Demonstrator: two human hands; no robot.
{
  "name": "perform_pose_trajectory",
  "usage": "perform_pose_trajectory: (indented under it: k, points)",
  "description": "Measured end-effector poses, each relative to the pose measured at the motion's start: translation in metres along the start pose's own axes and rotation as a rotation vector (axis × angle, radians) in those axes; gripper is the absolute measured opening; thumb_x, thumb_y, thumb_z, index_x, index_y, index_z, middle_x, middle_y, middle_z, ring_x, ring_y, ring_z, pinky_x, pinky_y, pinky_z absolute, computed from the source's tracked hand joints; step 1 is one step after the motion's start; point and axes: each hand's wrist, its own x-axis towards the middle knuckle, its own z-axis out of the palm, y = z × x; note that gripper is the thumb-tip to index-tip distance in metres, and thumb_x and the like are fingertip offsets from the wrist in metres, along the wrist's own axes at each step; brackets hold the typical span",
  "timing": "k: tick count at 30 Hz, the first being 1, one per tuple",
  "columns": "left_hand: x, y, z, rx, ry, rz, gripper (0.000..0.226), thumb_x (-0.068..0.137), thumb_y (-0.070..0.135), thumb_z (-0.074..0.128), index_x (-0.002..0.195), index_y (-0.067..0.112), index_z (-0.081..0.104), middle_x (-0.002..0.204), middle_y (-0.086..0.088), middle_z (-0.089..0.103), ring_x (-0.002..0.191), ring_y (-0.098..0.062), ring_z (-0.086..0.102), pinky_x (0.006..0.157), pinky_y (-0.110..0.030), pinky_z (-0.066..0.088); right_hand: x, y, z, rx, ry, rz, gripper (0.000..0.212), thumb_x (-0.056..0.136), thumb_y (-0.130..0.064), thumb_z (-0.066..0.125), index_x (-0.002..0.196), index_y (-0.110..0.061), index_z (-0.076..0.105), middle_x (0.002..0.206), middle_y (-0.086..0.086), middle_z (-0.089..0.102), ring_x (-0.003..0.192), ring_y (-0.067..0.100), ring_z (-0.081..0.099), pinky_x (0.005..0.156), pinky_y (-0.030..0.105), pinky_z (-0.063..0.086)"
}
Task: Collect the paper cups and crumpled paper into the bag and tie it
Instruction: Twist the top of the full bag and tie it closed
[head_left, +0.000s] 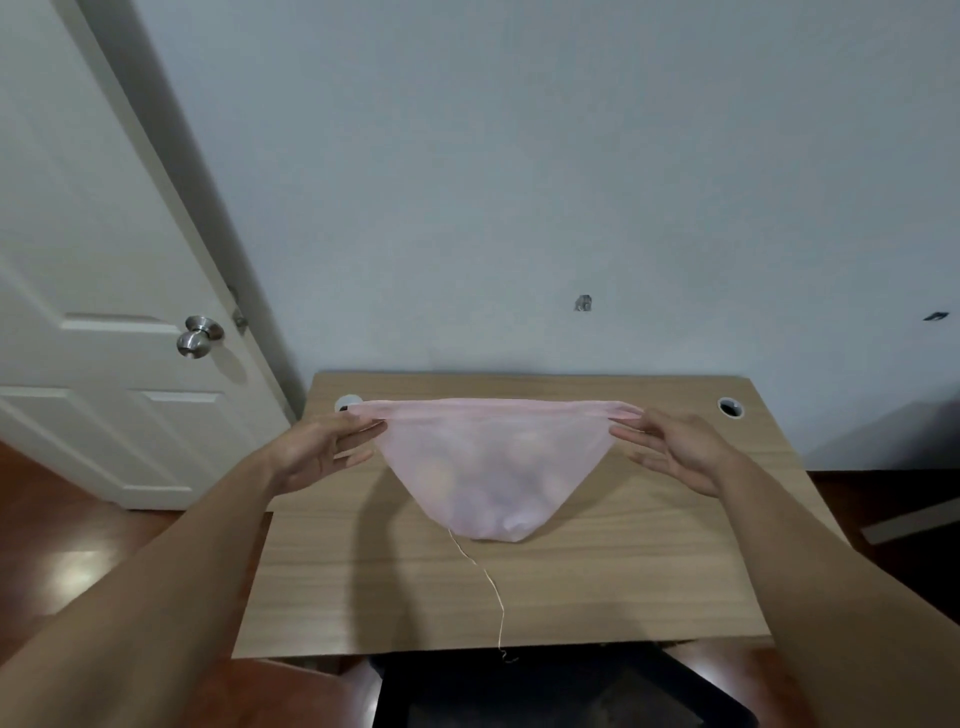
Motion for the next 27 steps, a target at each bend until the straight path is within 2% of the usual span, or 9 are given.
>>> perform_pose_trajectory:
  k: [5, 8, 11, 13, 15, 18, 21, 24, 27]
  points:
    - [-0.004, -0.004, 0.009, 0.279, 0.080, 0.071, 0.033, 0.102, 0.026, 0.074, 0.132, 0.013, 0.076, 0.131, 0.002, 0.078, 0.128, -0.006, 0.069, 0.103, -0.032, 0.046, 0.004, 0.006, 0.004, -0.193, 0.140, -0.061, 0.018, 0.107, -0.019, 0.069, 0.122, -0.009, 0.071, 0.120, -0.006, 0.083, 0.101, 0.007, 0.081, 0.078, 0.032, 0.048]
    - [-0.001, -0.006, 0.017, 0.292, 0.210, 0.152, 0.028, 0.104, 0.039, 0.070, 0.107, 0.012, 0.077, 0.103, 0.004, 0.083, 0.098, -0.011, 0.080, 0.084, -0.033, 0.043, 0.010, 0.008, 0.007, -0.234, 0.274, -0.104, 0.023, 0.104, -0.031, 0.075, 0.114, -0.011, 0.078, 0.108, -0.002, 0.085, 0.069, 0.009, 0.073, 0.060, 0.028, 0.037]
    - [0.004, -0.009, 0.015, 0.258, 0.288, 0.233, 0.039, 0.094, 0.052, 0.078, 0.091, 0.015, 0.067, 0.073, 0.003, 0.056, 0.066, -0.018, 0.054, 0.065, -0.032, 0.038, 0.012, 0.008, 0.009, -0.279, 0.393, -0.153, 0.029, 0.101, -0.041, 0.077, 0.098, -0.012, 0.080, 0.096, 0.004, 0.080, 0.064, 0.016, 0.050, 0.061, 0.032, 0.041]
    - [0.006, -0.010, 0.018, 0.274, 0.345, 0.265, 0.040, 0.094, 0.056, 0.075, 0.094, 0.015, 0.073, 0.076, 0.001, 0.049, 0.071, -0.018, 0.044, 0.065, -0.033, 0.038, 0.010, 0.007, 0.011, -0.390, 0.455, -0.205, 0.038, 0.102, -0.044, 0.074, 0.083, -0.012, 0.072, 0.079, 0.003, 0.066, 0.070, 0.020, 0.047, 0.067, 0.034, 0.040]
    - [0.003, -0.008, 0.028, 0.339, 0.410, 0.328, 0.034, 0.103, 0.049, 0.065, 0.099, 0.019, 0.080, 0.085, 0.004, 0.063, 0.080, -0.017, 0.054, 0.073, -0.035, 0.045, 0.007, 0.004, 0.017, -0.431, 0.504, -0.261, 0.047, 0.105, -0.043, 0.070, 0.072, -0.014, 0.054, 0.072, 0.002, 0.049, 0.069, 0.021, 0.042, 0.063, 0.036, 0.033]
    - [-0.001, -0.003, 0.041, 0.377, 0.416, 0.391, 0.033, 0.104, 0.046, 0.054, 0.107, 0.031, 0.083, 0.109, 0.011, 0.081, 0.109, -0.017, 0.070, 0.099, -0.041, 0.055, 0.009, 0.000, 0.024, -0.398, 0.579, -0.248, 0.044, 0.109, -0.043, 0.062, 0.082, -0.010, 0.053, 0.080, 0.007, 0.051, 0.074, 0.024, 0.046, 0.062, 0.037, 0.034]
    - [-0.008, 0.010, 0.065, 0.208, 0.290, 0.398, 0.047, 0.103, 0.030, 0.040, 0.110, 0.025, 0.087, 0.125, 0.001, 0.080, 0.125, -0.020, 0.071, 0.113, -0.042, 0.050, 0.011, -0.008, 0.032, -0.073, 0.490, -0.191, 0.034, 0.111, -0.035, 0.058, 0.099, -0.006, 0.072, 0.105, 0.013, 0.069, 0.085, 0.025, 0.064, 0.072, 0.035, 0.048]
    - [-0.014, 0.026, 0.096, -0.218, 0.183, 0.331, 0.062, 0.107, 0.020, 0.033, 0.083, 0.014, 0.090, 0.112, -0.008, 0.083, 0.109, -0.019, 0.078, 0.105, -0.036, 0.053, 0.004, -0.023, 0.051, 0.581, 0.196, -0.223, 0.037, 0.118, -0.029, 0.041, 0.123, 0.003, 0.059, 0.123, 0.018, 0.078, 0.111, 0.032, 0.079, 0.099, 0.044, 0.056]
    - [-0.011, 0.031, 0.111, -0.457, 0.070, 0.266, 0.065, 0.108, 0.028, 0.033, 0.060, 0.016, 0.076, 0.092, -0.008, 0.078, 0.091, -0.024, 0.075, 0.099, -0.037, 0.051, -0.006, -0.038, 0.072, 0.838, 0.085, -0.194, 0.041, 0.120, -0.032, 0.036, 0.099, -0.007, 0.061, 0.088, 0.006, 0.076, 0.087, 0.026, 0.083, 0.099, 0.045, 0.057]
